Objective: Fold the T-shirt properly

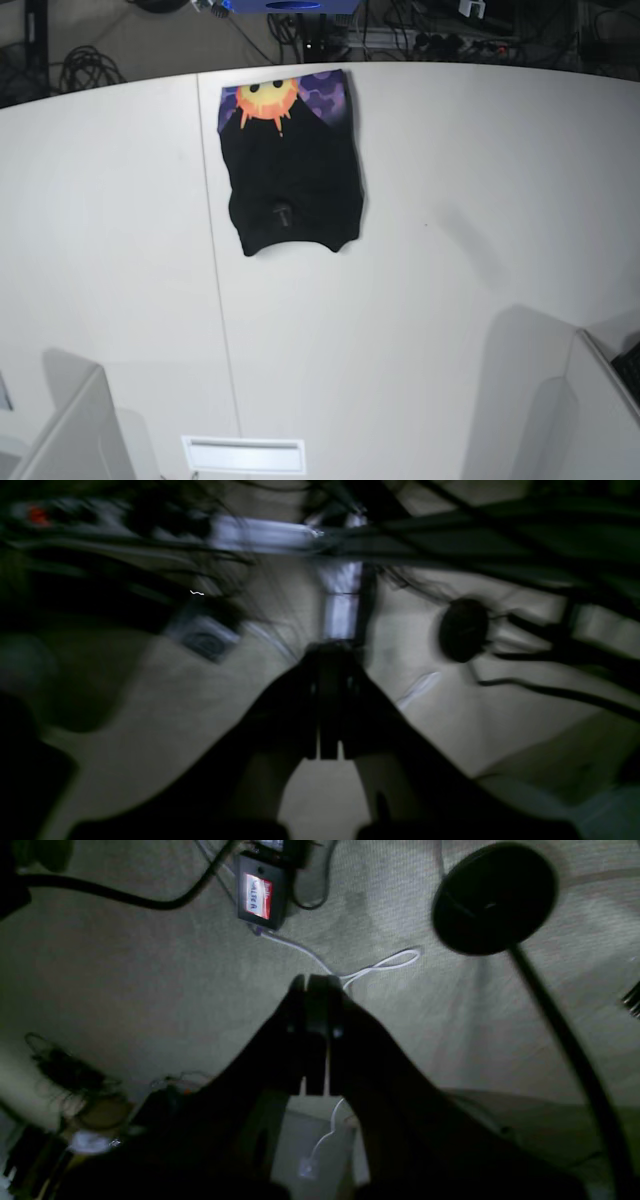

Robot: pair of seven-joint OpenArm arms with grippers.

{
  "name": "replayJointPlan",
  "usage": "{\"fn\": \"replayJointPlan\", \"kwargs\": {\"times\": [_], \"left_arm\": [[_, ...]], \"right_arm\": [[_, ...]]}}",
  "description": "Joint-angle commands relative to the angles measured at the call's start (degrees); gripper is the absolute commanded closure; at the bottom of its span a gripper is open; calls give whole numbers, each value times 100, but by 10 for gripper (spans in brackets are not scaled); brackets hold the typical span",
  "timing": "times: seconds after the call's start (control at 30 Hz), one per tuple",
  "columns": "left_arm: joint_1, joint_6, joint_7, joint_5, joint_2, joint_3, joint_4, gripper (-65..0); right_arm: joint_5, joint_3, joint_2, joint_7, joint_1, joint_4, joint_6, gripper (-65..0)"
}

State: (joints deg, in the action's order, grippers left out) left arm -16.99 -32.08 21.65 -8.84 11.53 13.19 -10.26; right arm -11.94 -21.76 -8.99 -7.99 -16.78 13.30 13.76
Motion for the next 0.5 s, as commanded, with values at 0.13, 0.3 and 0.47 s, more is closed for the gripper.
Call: {"fn": "replayJointPlan", "kwargs": {"times": [0.13,0.3,0.47], "left_arm": [[737,469,-15,-966,65,-40,837,0],[913,812,-15,-1485,65,4,1026,0],[895,821,28,-1485,47,4,1026,0]], "right_arm": [[-23,0,139,-173,179,-323,0,0],[-23,0,121,-181,214,-323,0,0],[-23,0,139,-181,223,-323,0,0]]}}
